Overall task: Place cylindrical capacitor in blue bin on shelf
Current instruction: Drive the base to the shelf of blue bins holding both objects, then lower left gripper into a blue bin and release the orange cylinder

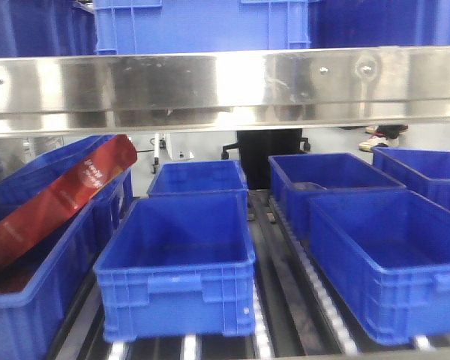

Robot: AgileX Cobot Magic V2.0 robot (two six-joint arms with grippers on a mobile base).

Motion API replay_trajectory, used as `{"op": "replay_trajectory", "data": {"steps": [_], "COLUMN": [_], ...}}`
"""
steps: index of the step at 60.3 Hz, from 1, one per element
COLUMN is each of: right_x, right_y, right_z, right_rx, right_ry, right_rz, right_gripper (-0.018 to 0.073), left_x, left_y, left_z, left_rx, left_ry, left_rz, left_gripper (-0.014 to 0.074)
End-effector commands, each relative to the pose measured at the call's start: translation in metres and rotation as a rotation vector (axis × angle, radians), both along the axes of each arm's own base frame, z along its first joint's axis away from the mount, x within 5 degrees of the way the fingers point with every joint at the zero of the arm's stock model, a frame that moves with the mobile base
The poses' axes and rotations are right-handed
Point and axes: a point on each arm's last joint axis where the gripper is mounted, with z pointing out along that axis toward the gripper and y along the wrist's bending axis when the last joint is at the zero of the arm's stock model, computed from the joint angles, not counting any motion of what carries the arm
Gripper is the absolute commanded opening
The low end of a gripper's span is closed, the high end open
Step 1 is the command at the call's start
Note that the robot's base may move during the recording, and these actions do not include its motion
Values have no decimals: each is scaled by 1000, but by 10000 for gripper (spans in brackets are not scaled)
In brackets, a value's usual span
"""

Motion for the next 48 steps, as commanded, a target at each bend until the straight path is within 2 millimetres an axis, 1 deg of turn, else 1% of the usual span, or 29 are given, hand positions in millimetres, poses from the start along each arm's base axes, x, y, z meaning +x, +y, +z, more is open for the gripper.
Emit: {"op": "replay_trajectory", "data": {"steps": [1,48], "right_x": [1,1], "right_y": [-1,-1], "right_z": [3,3], "right_rx": [-7,-7], "right_ry": [-28,-28], "right_rz": [-8,-8], "right_gripper": [-134,-134], "left_x": [-1,-1], "left_y": [-1,-1], "left_z": [2,2], "left_rx": [-11,-11], "left_ry": [-20,-20], "left_rz": [-8,-8], "left_gripper": [-111,-111]}}
